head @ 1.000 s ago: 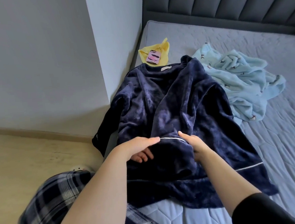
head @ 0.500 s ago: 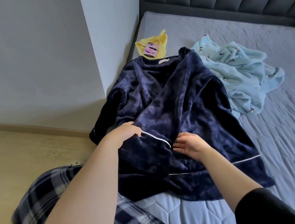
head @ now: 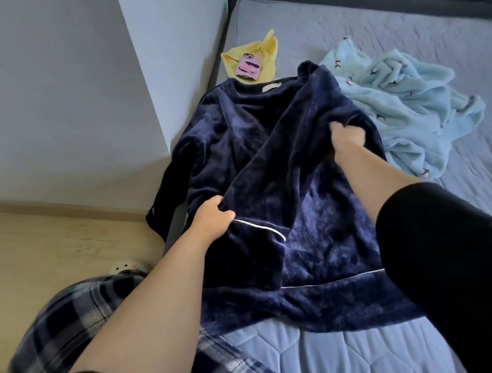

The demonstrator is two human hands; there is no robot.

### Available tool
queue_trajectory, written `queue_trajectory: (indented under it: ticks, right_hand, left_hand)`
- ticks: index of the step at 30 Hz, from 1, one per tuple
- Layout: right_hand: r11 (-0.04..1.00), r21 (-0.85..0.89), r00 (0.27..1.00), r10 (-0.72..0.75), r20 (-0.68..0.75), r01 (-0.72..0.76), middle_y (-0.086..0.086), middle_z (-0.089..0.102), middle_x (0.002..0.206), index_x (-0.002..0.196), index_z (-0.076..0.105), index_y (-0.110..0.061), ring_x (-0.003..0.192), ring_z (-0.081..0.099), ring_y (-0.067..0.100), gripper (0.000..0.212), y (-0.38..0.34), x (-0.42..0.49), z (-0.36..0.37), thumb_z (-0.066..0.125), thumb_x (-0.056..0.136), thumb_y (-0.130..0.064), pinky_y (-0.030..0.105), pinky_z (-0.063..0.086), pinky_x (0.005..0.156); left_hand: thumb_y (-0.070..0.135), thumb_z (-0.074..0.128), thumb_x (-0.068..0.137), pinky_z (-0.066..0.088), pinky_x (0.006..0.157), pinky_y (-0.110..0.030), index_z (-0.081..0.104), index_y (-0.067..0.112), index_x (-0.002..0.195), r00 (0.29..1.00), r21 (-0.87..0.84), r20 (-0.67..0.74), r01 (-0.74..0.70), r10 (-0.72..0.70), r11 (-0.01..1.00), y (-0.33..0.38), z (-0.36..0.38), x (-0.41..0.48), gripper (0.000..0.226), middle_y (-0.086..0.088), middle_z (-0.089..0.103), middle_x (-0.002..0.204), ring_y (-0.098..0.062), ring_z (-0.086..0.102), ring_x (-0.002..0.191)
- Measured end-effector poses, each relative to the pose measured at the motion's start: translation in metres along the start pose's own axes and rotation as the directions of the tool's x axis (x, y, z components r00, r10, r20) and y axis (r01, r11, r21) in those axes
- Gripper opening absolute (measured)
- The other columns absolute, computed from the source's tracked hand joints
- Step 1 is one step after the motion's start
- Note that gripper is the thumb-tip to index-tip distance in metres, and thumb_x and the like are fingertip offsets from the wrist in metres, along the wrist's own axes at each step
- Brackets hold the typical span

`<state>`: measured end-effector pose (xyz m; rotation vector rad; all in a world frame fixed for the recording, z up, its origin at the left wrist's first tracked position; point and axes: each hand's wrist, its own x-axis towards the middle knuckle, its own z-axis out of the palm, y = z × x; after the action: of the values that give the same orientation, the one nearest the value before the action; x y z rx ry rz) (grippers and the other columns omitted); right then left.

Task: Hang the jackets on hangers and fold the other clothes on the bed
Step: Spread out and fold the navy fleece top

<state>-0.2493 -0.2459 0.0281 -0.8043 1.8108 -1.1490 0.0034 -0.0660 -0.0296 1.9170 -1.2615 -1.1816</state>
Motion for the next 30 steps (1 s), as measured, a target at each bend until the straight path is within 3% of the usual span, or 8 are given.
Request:
queue_trajectory:
  ticks: [3, 4, 8, 14, 18, 21, 25, 30]
  right_hand:
    - [0.958, -0.282, 0.990, -0.076, -0.117, 0.040, 0.013, 0.040, 0.147, 0.144, 0.033, -0.003, 0.133, 0.041, 0.031, 0.050, -0.003, 0.017, -0.014, 0.045, 0.098, -0.018, 0.038, 0.043, 0.096]
    - [0.991, -0.127, 0.995, 0.037, -0.097, -0.050, 0.012, 0.040, 0.147, 0.144, 0.035, -0.006, 0.132, 0.043, 0.030, 0.049, -0.003, 0.020, -0.017, 0.044, 0.098, -0.023, 0.037, 0.044, 0.095]
    - [0.924, 0.244, 0.942, 0.238, 0.236, -0.294, 0.007, 0.065, 0.120, 0.126, 0.056, -0.017, 0.106, 0.063, 0.031, 0.046, 0.020, -0.019, -0.019, 0.047, 0.095, -0.049, 0.050, 0.052, 0.089]
    - [0.895, -0.043, 0.668, 0.362, 0.650, -0.444, 0.008, 0.074, 0.098, 0.111, 0.065, -0.010, 0.084, 0.071, 0.020, 0.025, 0.108, -0.109, -0.012, 0.060, 0.091, -0.024, 0.033, 0.058, 0.069]
    - [0.951, 0.069, 0.879, 0.249, 0.408, -0.301, 0.013, 0.070, 0.095, 0.117, 0.059, 0.002, 0.078, 0.068, 0.024, 0.030, 0.125, -0.133, -0.021, 0.062, 0.087, -0.001, 0.034, 0.055, 0.070]
    - [0.961, -0.268, 0.996, -0.049, 0.075, 0.068, 0.006, 0.061, 0.112, 0.125, 0.043, -0.012, 0.100, 0.058, 0.021, 0.052, 0.121, -0.146, -0.025, 0.067, 0.078, -0.009, 0.029, 0.044, 0.080]
    - [0.538, -0.612, 0.775, -0.597, 0.208, 0.579, 0.009, 0.032, 0.149, 0.144, 0.028, -0.012, 0.139, 0.025, 0.025, 0.070, 0.107, -0.152, -0.011, 0.062, 0.082, -0.010, 0.040, 0.023, 0.115]
    - [0.120, -0.798, 0.796, -0.249, 0.552, 0.591, 0.012, 0.013, 0.158, 0.151, 0.013, -0.011, 0.146, 0.008, 0.028, 0.062, 0.121, -0.156, 0.018, 0.037, 0.097, -0.031, 0.049, 0.005, 0.118]
  left_hand:
    - [0.020, 0.058, 0.089, 0.043, 0.060, -0.021, 0.058, 0.028, 0.083, 0.999, -0.075, -0.024, 0.042, -0.044, 0.996, -0.002, -0.002, 0.001, 0.010, 0.001, 0.065, 0.086, -0.013, 0.060, 0.076]
    - [0.026, 0.061, 0.088, 0.044, 0.061, -0.022, 0.059, 0.029, 0.084, 0.998, -0.105, -0.014, 0.066, -0.067, 0.992, -0.003, -0.002, 0.002, 0.006, 0.001, 0.065, 0.088, -0.012, 0.061, 0.077]
    - [0.055, 0.070, 0.071, 0.047, 0.067, -0.025, 0.062, 0.025, 0.097, 0.980, -0.102, 0.122, 0.167, -0.154, 0.981, -0.005, -0.004, -0.002, 0.040, 0.007, 0.066, 0.096, -0.012, 0.064, 0.085]
    - [0.051, 0.079, 0.068, 0.028, 0.096, -0.034, 0.068, 0.029, 0.108, 0.903, -0.011, 0.322, 0.304, -0.285, 0.952, -0.005, -0.012, -0.011, 0.047, 0.006, 0.055, 0.119, -0.016, 0.043, 0.117]
    - [0.023, 0.079, 0.076, 0.045, 0.092, -0.031, 0.069, 0.024, 0.106, 0.856, -0.103, 0.463, 0.309, -0.229, 0.945, -0.010, -0.013, -0.023, 0.032, 0.003, 0.070, 0.103, -0.017, 0.062, 0.100]
    - [0.034, 0.075, 0.078, 0.051, 0.063, -0.022, 0.066, 0.027, 0.089, 0.938, 0.018, 0.321, 0.134, -0.132, 0.991, -0.015, -0.010, -0.032, 0.016, 0.005, 0.070, 0.085, -0.011, 0.066, 0.078]
    - [0.045, 0.074, 0.073, 0.042, 0.054, -0.017, 0.065, 0.029, 0.082, 0.995, 0.141, 0.092, -0.048, 0.035, 0.989, -0.020, -0.009, -0.033, 0.020, 0.008, 0.068, 0.073, -0.009, 0.064, 0.068]
    - [0.056, 0.071, 0.073, 0.047, 0.053, -0.019, 0.065, 0.025, 0.086, 0.870, 0.272, 0.442, 0.103, -0.220, 0.957, -0.021, -0.019, -0.037, 0.034, 0.011, 0.067, 0.081, -0.008, 0.065, 0.077]
